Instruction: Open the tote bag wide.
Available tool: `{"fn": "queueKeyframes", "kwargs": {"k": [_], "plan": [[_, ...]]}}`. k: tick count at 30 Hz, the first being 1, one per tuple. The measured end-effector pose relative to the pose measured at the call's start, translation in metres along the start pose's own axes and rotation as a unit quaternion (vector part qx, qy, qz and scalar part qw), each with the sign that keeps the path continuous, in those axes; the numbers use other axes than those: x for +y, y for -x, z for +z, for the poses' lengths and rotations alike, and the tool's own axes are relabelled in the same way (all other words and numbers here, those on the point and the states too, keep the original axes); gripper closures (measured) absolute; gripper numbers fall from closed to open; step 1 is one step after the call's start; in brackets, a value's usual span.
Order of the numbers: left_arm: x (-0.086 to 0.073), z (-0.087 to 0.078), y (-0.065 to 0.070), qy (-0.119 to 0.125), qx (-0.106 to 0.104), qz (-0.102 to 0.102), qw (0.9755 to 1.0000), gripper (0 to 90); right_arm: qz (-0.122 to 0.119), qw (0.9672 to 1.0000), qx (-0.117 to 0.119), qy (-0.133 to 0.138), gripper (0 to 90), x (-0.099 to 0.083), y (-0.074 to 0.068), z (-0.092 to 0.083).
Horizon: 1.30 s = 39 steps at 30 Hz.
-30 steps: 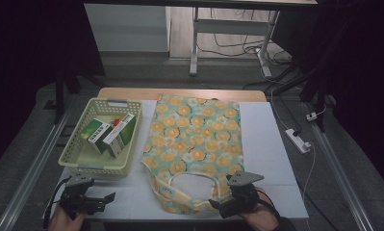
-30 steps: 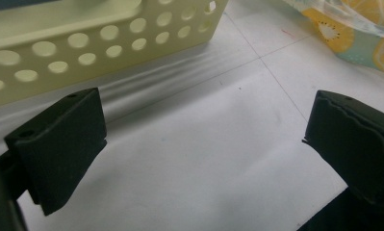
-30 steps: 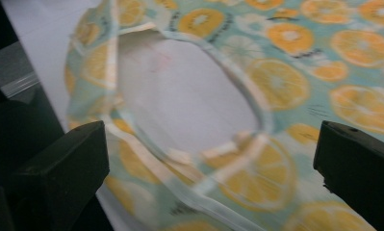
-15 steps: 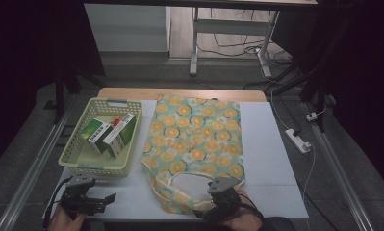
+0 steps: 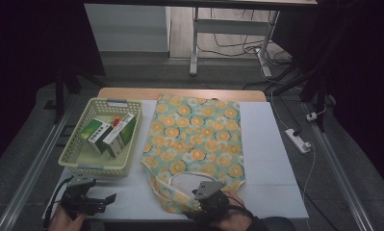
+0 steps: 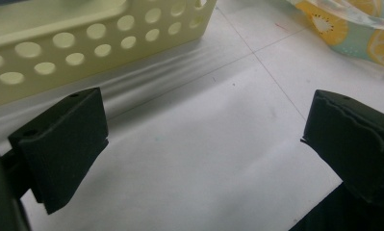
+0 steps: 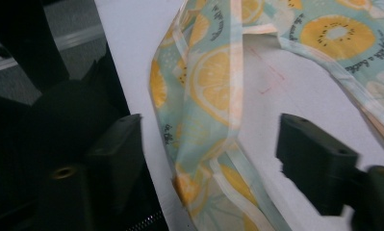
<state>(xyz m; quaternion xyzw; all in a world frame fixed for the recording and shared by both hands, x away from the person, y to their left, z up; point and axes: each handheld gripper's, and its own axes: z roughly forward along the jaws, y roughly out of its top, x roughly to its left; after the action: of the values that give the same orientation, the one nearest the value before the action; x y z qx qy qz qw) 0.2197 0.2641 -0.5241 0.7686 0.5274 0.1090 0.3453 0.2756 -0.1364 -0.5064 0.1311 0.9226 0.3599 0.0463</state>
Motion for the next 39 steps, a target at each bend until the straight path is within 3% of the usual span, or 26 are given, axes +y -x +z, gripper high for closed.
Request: {"fn": "queueKeyframes", "kwargs": {"k": [1,4,5,6,7,9,18,30,39], "plan": [[0.000,0.000,0.000,0.000,0.000,0.000,1.0000,2.0,0.000,1.0000,0.000,0.000,30.6,0.000,0.000,0.000],[0.000,0.000,0.000,-0.001,0.001,0.000,1.0000,2.2,-0.007,0.9999,0.013,-0.008,55.0,0.003,0.001,0.001],[0.000,0.000,0.000,0.000,0.002,0.000,1.0000,2.3,-0.008,0.9998,0.013,-0.010,61.0,0.004,0.002,0.001],[0.000,0.000,0.000,0.000,0.001,0.001,1.0000,2.3,-0.008,0.9998,0.013,-0.010,61.0,0.004,0.002,0.001],[0.000,0.000,0.000,0.000,0.002,0.000,1.0000,2.4,-0.003,0.9999,0.015,-0.007,76.1,0.005,0.004,-0.002],[0.000,0.000,0.000,-0.001,0.001,0.000,1.0000,2.5,0.004,0.9997,0.024,0.002,86.8,0.006,0.006,-0.005],[0.000,0.000,0.000,-0.001,0.000,-0.001,1.0000,2.8,0.005,0.9993,0.037,0.006,90.0,0.015,0.010,-0.013],[0.000,0.000,-0.001,-0.001,-0.003,-0.003,1.0000,3.1,0.027,0.9988,0.018,0.037,90.0,0.027,0.038,-0.026],[0.000,0.000,-0.001,0.000,-0.004,-0.005,1.0000,3.2,0.036,0.9985,0.007,0.042,90.0,0.030,0.052,-0.026]]}}
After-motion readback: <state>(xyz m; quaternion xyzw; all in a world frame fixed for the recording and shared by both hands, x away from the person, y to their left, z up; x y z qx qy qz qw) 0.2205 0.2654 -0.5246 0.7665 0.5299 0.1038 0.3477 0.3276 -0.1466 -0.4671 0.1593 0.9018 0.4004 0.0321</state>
